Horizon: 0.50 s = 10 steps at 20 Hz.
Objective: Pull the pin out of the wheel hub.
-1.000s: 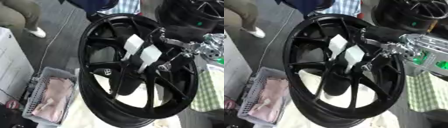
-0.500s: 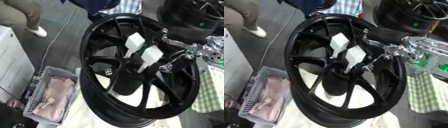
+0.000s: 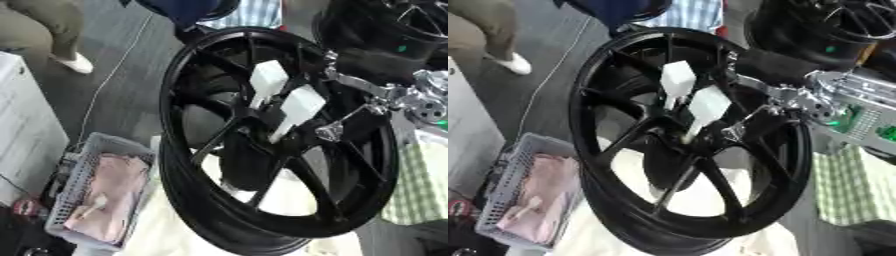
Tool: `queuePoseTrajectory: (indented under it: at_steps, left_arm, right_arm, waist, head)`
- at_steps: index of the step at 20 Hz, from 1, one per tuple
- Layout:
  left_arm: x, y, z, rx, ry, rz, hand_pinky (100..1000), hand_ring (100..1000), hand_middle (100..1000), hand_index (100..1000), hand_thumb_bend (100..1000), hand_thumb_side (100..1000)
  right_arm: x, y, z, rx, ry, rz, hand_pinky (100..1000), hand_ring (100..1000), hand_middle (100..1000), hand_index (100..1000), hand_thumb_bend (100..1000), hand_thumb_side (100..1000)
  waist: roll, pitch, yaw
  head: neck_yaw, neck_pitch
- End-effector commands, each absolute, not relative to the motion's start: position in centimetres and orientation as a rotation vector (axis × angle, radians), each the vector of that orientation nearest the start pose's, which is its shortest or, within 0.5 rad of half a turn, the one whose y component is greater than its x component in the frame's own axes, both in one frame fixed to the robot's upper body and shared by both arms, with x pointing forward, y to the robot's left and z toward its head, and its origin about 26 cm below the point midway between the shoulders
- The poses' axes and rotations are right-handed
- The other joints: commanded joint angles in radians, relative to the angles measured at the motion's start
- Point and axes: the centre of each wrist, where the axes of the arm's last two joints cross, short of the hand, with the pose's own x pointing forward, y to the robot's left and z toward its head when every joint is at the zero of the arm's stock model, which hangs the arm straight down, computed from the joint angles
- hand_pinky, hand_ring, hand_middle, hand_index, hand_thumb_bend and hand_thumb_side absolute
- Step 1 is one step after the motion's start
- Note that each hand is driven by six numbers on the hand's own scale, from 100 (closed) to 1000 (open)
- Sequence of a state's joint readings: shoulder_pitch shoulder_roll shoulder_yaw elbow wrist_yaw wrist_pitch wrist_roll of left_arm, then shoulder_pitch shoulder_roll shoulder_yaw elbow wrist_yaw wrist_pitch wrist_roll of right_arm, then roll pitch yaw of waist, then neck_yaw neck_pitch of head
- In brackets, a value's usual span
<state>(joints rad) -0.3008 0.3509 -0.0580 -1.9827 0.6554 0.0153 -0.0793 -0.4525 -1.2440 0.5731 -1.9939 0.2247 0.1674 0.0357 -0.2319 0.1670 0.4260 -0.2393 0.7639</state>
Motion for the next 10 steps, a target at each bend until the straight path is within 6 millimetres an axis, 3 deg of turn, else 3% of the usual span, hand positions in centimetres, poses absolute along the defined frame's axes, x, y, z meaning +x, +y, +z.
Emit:
queuePoseTrajectory:
  at_steps: [1,10]
  left_arm:
    - [29.96,24.88,20.10,-0.637,-2.140,-0.195,847,713,629,822,157,691]
    - [29.92,25.00,20.01,-0.630,-2.135,-0.197,848,716,630,822,157,691]
  right_arm:
    - [28.14,-29.31,23.82,-0.848,-1.591,1.580,787,605,318,347,225,160]
    - [28.16,-29.50,24.29,-0.846,-1.564,1.571,794,608,319,349,233,175]
  waist:
    - [0.011,-0.018,-0.001]
    - [0.009,-0.027,-0.006]
  head:
    - [-0.001,0.006]
    - [0.003,0.006]
